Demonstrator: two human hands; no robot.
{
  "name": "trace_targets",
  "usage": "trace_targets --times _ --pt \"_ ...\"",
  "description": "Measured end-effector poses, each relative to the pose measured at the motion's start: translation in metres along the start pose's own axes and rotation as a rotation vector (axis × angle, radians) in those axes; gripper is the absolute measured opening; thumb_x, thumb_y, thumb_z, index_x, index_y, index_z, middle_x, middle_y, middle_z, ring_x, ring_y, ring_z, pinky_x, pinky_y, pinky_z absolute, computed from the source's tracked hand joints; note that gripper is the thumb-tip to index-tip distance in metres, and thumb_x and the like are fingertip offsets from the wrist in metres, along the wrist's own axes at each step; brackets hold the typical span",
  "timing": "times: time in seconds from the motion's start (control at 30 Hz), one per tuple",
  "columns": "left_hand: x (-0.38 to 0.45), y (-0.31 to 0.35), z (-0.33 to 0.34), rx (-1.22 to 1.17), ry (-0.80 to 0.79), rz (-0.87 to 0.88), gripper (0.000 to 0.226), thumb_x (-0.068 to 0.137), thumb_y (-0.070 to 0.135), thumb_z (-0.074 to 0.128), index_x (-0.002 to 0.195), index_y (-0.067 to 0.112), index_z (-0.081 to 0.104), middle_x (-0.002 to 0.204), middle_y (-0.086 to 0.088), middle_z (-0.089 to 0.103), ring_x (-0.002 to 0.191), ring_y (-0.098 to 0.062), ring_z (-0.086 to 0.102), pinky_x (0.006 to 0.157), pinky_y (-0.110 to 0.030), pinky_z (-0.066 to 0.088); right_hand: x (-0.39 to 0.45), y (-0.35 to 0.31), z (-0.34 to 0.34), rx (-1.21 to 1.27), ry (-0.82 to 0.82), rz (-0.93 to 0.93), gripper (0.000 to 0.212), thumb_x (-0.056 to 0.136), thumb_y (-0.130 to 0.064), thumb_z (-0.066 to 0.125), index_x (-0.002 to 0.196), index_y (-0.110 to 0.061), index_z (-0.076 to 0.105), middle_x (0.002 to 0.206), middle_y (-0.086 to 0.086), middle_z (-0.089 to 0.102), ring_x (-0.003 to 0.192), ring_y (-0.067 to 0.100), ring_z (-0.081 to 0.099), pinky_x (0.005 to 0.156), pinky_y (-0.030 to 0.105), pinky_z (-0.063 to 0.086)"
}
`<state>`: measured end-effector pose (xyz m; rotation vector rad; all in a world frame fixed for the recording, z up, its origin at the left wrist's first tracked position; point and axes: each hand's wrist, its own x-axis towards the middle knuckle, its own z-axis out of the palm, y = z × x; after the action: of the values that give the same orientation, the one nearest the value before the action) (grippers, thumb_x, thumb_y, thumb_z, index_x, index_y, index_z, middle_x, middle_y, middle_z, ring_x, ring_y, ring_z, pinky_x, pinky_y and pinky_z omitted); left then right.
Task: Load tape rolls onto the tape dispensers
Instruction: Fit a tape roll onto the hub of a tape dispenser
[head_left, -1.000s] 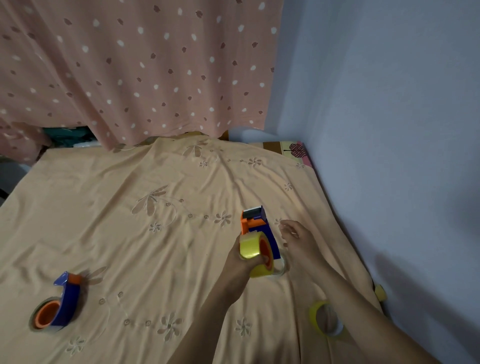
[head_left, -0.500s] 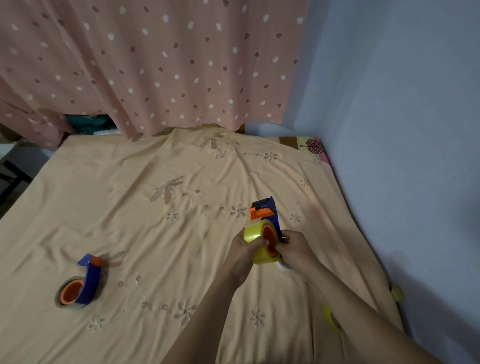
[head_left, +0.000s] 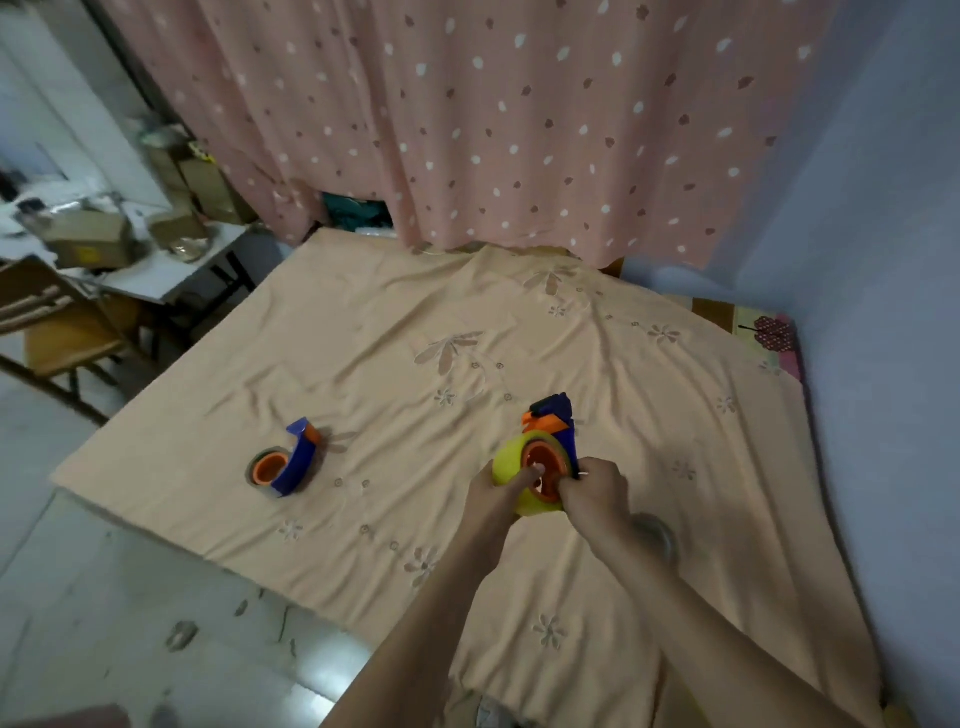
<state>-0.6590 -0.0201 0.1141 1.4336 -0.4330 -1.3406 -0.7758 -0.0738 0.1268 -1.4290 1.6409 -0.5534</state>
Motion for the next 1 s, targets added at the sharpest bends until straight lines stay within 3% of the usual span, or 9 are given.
trace_targets --times 0.1,0.23,0.4,0.53,0.87,1.0 --pt "-0.014 0.001 -0.014 -0.08 0.122 -0.006 0.032 0.09 0.017 0.072 0.122 0.014 0.068 0.111 -0.009 0.077 0.099 -0.023 0.075 0.073 -0.028 0.061 -0.006 -0.008 0.013 0.004 -0.076 -0.079 0.018 0.085 -0.021 0.069 0.073 -0.008 0.068 0.062 -0.001 0.063 0.055 0.009 0.056 0.047 0.02 0.038" --pt "-0.027 0.001 -0.036 -0.132 0.21 0.001 0.031 0.091 0.015 0.071 0.122 0.009 0.07 0.116 -0.015 0.076 0.112 -0.031 0.072 0.093 -0.045 0.06 -0.016 -0.02 0.029 -0.013 -0.155 -0.134 0.023 0.084 -0.025 0.07 0.069 -0.008 0.067 0.06 0.001 0.063 0.053 0.013 0.057 0.047 0.022 0.037" --pt "-0.045 0.004 -0.061 -0.177 0.276 0.011 0.026 0.094 0.017 0.068 0.117 0.008 0.072 0.112 -0.012 0.079 0.107 -0.031 0.074 0.092 -0.043 0.061 -0.031 -0.028 0.051 0.002 -0.229 -0.153 0.026 0.08 -0.026 0.071 0.061 -0.011 0.06 0.061 0.003 0.065 0.056 0.017 0.058 0.048 0.024 0.039" --pt "-0.054 0.005 -0.086 -0.188 0.333 -0.002 0.024 0.093 0.015 0.067 0.114 0.006 0.072 0.112 -0.017 0.078 0.1 -0.031 0.076 0.094 -0.047 0.058 -0.041 -0.038 0.074 -0.004 -0.292 -0.169 0.025 0.08 -0.029 0.072 0.068 -0.009 0.063 0.065 0.003 0.066 0.057 0.013 0.058 0.048 0.021 0.038" --pt "-0.053 0.017 -0.183 -0.286 0.403 0.008 0.023 0.094 0.008 0.061 0.114 -0.001 0.068 0.114 -0.024 0.075 0.106 -0.037 0.073 0.098 -0.055 0.057 -0.07 -0.08 0.164 -0.034 -0.365 -0.184 0.017 0.083 -0.025 0.071 0.079 -0.01 0.064 0.072 0.001 0.065 0.057 0.006 0.057 0.042 0.013 0.035" --pt "-0.041 0.027 -0.25 -0.347 0.366 0.045 0.022 0.095 0.006 0.058 0.115 0.001 0.068 0.117 -0.024 0.074 0.111 -0.04 0.071 0.099 -0.057 0.056 -0.081 -0.11 0.224 -0.069 -0.357 -0.198 0.018 0.08 -0.026 0.072 0.078 -0.009 0.065 0.072 0.002 0.067 0.06 0.011 0.059 0.047 0.02 0.04"
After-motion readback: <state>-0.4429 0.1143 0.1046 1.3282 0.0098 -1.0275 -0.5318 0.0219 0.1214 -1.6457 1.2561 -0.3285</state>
